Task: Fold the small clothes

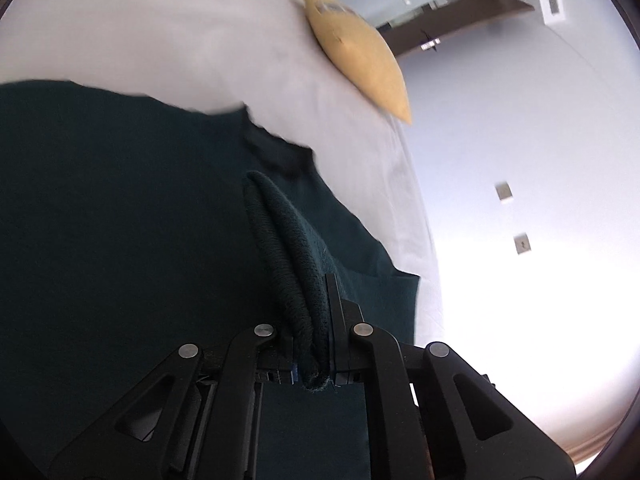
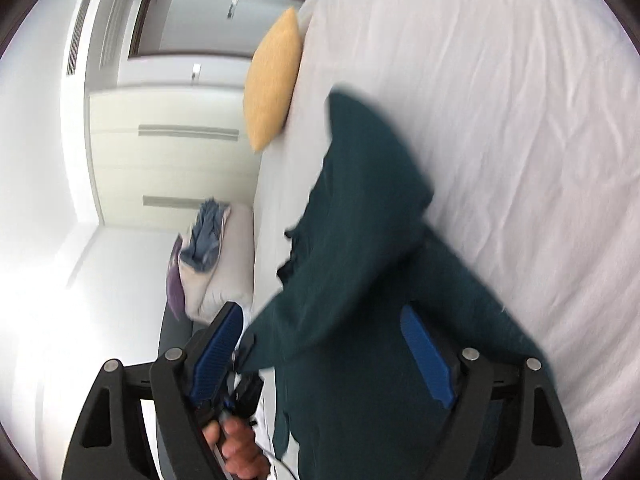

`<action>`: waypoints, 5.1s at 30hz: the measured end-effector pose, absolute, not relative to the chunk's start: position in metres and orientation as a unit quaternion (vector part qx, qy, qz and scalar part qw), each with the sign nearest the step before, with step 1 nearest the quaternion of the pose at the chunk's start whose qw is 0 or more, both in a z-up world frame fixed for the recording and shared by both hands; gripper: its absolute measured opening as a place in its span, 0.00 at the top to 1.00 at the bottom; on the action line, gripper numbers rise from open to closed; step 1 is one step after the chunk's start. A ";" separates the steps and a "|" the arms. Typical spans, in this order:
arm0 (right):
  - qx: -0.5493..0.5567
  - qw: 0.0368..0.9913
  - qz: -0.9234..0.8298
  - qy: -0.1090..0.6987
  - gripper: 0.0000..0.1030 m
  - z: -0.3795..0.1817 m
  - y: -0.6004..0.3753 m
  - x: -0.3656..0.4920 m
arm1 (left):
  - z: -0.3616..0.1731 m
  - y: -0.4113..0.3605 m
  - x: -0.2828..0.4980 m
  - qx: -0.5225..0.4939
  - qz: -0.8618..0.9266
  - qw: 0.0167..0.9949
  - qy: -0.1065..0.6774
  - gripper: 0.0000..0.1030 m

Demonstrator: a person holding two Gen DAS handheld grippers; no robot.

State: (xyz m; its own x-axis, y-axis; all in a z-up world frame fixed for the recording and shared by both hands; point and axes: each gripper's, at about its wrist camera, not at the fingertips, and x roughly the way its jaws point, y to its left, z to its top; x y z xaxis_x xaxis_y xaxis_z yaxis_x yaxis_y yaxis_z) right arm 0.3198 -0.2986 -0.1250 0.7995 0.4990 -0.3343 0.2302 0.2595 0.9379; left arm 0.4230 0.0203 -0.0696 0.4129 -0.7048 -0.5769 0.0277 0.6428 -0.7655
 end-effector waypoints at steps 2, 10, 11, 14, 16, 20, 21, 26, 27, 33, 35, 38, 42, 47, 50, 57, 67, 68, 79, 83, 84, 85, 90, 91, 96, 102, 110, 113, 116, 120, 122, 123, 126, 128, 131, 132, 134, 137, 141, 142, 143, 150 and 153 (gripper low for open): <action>0.624 0.721 0.088 0.287 0.16 -0.128 -0.300 0.322 | -0.074 0.041 0.425 -0.358 -0.224 0.766 0.485 0.93; 0.636 0.702 0.115 0.299 0.11 -0.124 -0.274 0.356 | -0.094 0.080 0.430 -0.360 -0.194 0.771 0.489 0.93; 0.634 0.703 0.113 0.301 0.11 -0.125 -0.272 0.362 | -0.097 0.079 0.430 -0.360 -0.192 0.771 0.489 0.93; 0.638 0.700 0.105 0.303 0.11 -0.130 -0.277 0.374 | -0.099 0.081 0.432 -0.350 -0.186 0.778 0.487 0.93; 0.637 0.705 0.092 0.298 0.11 -0.131 -0.285 0.378 | -0.101 0.081 0.432 -0.340 -0.179 0.785 0.486 0.93; 0.642 0.708 0.078 0.284 0.13 -0.132 -0.300 0.383 | -0.114 0.090 0.436 -0.343 -0.170 0.785 0.487 0.93; 0.643 0.708 0.078 0.281 0.13 -0.133 -0.301 0.383 | -0.118 0.092 0.436 -0.344 -0.168 0.784 0.488 0.93; 0.621 0.728 0.083 0.278 0.15 -0.134 -0.289 0.379 | -0.136 0.104 0.434 -0.350 -0.153 0.783 0.492 0.93; 0.620 0.728 0.086 0.279 0.14 -0.134 -0.288 0.379 | -0.137 0.106 0.433 -0.350 -0.152 0.784 0.490 0.93; 0.629 0.720 0.090 0.280 0.15 -0.136 -0.292 0.378 | -0.138 0.109 0.428 -0.335 -0.152 0.791 0.489 0.93; 0.627 0.720 0.085 0.285 0.16 -0.139 -0.293 0.379 | -0.139 0.107 0.427 -0.332 -0.150 0.791 0.492 0.93; 0.628 0.718 0.080 0.291 0.21 -0.143 -0.297 0.380 | -0.142 0.110 0.419 -0.336 -0.153 0.789 0.492 0.93; 0.625 0.719 0.085 0.293 0.21 -0.143 -0.299 0.380 | -0.145 0.114 0.412 -0.340 -0.154 0.785 0.494 0.93; 0.612 0.726 0.081 0.303 0.21 -0.140 -0.297 0.382 | -0.146 0.117 0.405 -0.343 -0.152 0.784 0.495 0.93; 0.610 0.726 0.083 0.306 0.21 -0.141 -0.298 0.381 | -0.148 0.119 0.399 -0.350 -0.153 0.781 0.494 0.93; 0.591 0.726 0.066 0.344 0.20 -0.130 -0.292 0.375 | -0.149 0.128 0.393 -0.363 -0.154 0.769 0.504 0.91; 0.511 0.783 0.116 0.335 0.14 -0.061 -0.305 0.386 | -0.073 0.117 0.359 -0.209 -0.089 0.860 0.457 0.88; 0.510 0.781 0.125 0.337 0.14 -0.061 -0.308 0.401 | -0.069 0.105 0.362 -0.194 -0.106 0.865 0.451 0.88; 0.480 0.763 0.146 0.408 0.16 -0.122 -0.312 0.492 | -0.118 0.054 0.387 -0.128 -0.138 0.857 0.479 0.89; 0.476 0.761 0.170 0.406 0.15 -0.119 -0.305 0.461 | -0.123 0.066 0.385 -0.158 -0.144 0.850 0.482 0.89; 0.479 0.757 0.175 0.408 0.15 -0.119 -0.304 0.452 | -0.126 0.069 0.385 -0.158 -0.144 0.850 0.482 0.89; 0.477 0.755 0.174 0.414 0.15 -0.119 -0.303 0.443 | -0.126 0.070 0.383 -0.158 -0.142 0.850 0.482 0.89; 0.473 0.762 0.173 0.407 0.15 -0.120 -0.305 0.407 | -0.114 0.090 0.367 -0.207 -0.133 0.844 0.476 0.88; 0.475 0.763 0.166 0.405 0.15 -0.118 -0.307 0.404 | -0.106 0.106 0.354 -0.222 -0.123 0.848 0.466 0.88; 0.522 0.764 0.164 0.342 0.13 -0.087 -0.308 0.361 | -0.081 0.211 0.284 -0.333 -0.063 0.859 0.385 0.10; 0.504 0.762 0.209 0.349 0.12 -0.070 -0.256 0.325 | -0.093 0.377 0.190 -0.508 0.066 0.812 0.281 0.11; 0.489 0.750 0.236 0.376 0.12 -0.062 -0.188 0.318 | -0.154 0.467 0.160 -0.676 0.100 0.697 0.217 0.12; 0.478 0.753 0.240 0.383 0.12 -0.057 -0.172 0.320 | -0.161 0.473 0.174 -0.691 0.101 0.686 0.203 0.13; 0.470 0.757 0.240 0.386 0.12 -0.055 -0.163 0.316 | -0.166 0.483 0.188 -0.698 0.108 0.680 0.196 0.22; 0.467 0.758 0.236 0.390 0.12 -0.058 -0.158 0.314 | -0.184 0.497 0.200 -0.704 0.119 0.670 0.204 0.65; 0.467 0.757 0.234 0.392 0.12 -0.061 -0.158 0.313 | -0.190 0.500 0.205 -0.698 0.126 0.671 0.215 0.74; 0.468 0.757 0.234 0.393 0.12 -0.062 -0.159 0.312 | -0.194 0.501 0.208 -0.694 0.128 0.675 0.216 0.80; 0.465 0.759 0.233 0.392 0.12 -0.066 -0.161 0.312 | -0.181 0.493 0.221 -0.648 0.137 0.711 0.237 0.92; 0.468 0.758 0.231 0.391 0.12 -0.071 -0.164 0.313 | -0.161 0.478 0.233 -0.601 0.128 0.746 0.255 0.93; 0.475 0.755 0.230 0.389 0.13 -0.078 -0.172 0.314 | -0.114 0.434 0.267 -0.511 0.106 0.806 0.280 0.94; 0.477 0.755 0.228 0.389 0.13 -0.080 -0.175 0.314 | -0.098 0.414 0.278 -0.476 0.093 0.825 0.289 0.94; 0.480 0.755 0.223 0.388 0.13 -0.084 -0.182 0.316 | -0.064 0.354 0.306 -0.380 0.060 0.870 0.308 0.94; 0.484 0.756 0.215 0.384 0.13 -0.088 -0.195 0.320 | -0.039 0.245 0.336 -0.226 0.007 0.913 0.341 0.94; 0.487 0.754 0.206 0.389 0.14 -0.093 -0.204 0.334 | -0.066 0.113 0.344 -0.027 -0.032 0.925 0.378 0.94; 0.482 0.753 0.206 0.398 0.14 -0.095 -0.203 0.342 | -0.082 0.087 0.343 0.016 -0.035 0.920 0.390 0.94; 0.476 0.753 0.206 0.405 0.14 -0.096 -0.201 0.347 | -0.097 0.066 0.339 0.050 -0.038 0.915 0.398 0.94; 0.438 0.741 0.245 0.447 0.14 -0.095 -0.160 0.407 | -0.146 0.019 0.304 0.225 -0.003 0.905 0.360 0.94; 0.418 0.736 0.260 0.465 0.14 -0.094 -0.132 0.431 | -0.153 0.015 0.312 0.267 0.002 0.898 0.350 0.94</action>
